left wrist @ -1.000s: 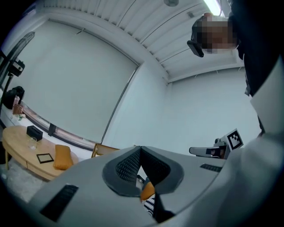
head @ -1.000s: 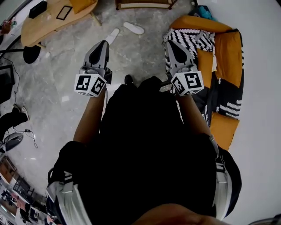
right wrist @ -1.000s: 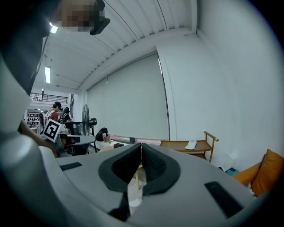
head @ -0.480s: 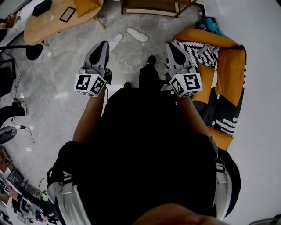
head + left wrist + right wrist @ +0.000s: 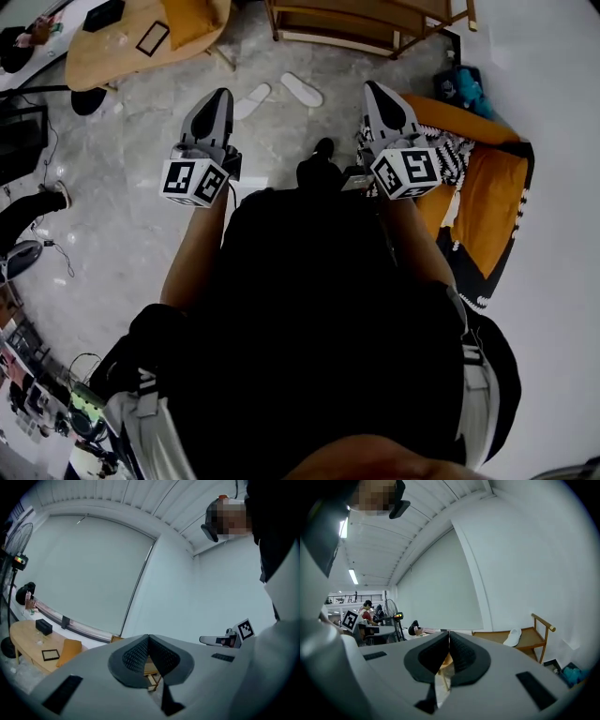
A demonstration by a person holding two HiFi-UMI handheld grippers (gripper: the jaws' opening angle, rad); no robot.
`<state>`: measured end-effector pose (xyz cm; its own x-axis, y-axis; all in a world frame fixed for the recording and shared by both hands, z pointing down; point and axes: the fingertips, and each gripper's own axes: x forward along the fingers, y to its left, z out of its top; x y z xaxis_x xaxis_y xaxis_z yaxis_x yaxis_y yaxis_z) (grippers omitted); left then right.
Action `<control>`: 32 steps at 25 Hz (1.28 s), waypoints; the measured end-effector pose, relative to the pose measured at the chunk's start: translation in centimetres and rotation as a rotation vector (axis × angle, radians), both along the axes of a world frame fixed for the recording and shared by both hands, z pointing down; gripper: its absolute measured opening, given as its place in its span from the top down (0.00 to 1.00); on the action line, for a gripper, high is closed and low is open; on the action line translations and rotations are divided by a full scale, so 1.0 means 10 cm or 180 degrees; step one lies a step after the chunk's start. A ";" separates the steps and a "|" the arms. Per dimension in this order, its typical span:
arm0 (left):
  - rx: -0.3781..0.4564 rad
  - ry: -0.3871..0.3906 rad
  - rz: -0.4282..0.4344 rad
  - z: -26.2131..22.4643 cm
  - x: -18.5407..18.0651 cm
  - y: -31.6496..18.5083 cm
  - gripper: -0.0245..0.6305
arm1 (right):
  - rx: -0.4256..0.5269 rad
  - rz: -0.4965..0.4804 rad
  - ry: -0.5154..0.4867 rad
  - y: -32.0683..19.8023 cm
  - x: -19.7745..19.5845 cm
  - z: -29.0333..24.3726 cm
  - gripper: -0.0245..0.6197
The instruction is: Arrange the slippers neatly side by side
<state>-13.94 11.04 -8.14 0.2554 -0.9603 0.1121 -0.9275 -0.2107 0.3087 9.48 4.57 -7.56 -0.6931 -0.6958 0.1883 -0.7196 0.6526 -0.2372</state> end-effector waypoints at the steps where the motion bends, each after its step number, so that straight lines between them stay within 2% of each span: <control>1: -0.0011 -0.0026 -0.0041 0.00 0.02 -0.10 0.94 | -0.0023 -0.0029 -0.0021 -0.12 0.03 0.03 0.91; 9: -0.0070 -0.0188 -0.0315 0.06 0.03 -0.65 0.94 | -0.0216 -0.0158 -0.0202 -0.71 0.09 0.32 0.91; 17: -0.0169 -0.0301 -0.0223 0.36 0.01 -1.06 0.94 | -0.0441 -0.0022 -0.0159 -0.88 0.10 0.70 0.91; 21: -0.0112 -0.0401 -0.0281 0.52 -0.22 -1.23 0.94 | -0.0473 0.0062 -0.0072 -0.94 -0.06 0.83 0.91; 26: -0.0163 -0.0317 -0.0228 0.90 -0.68 -1.38 0.94 | -0.0577 0.0360 0.0055 -1.09 -0.34 1.06 0.91; 29: -0.0281 -0.0261 -0.0142 1.22 -0.97 -1.37 0.94 | -0.0632 0.0619 0.0071 -1.10 -0.51 1.18 0.91; 32: -0.0413 -0.0240 -0.0025 1.52 -1.16 -1.35 0.94 | -0.0782 0.0705 0.0111 -1.11 -0.67 1.43 0.91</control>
<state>-25.51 -2.46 7.02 0.2343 -0.9384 0.2540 -0.9506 -0.1663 0.2622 2.80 -6.50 6.71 -0.5203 -0.7597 0.3900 -0.8480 0.4058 -0.3409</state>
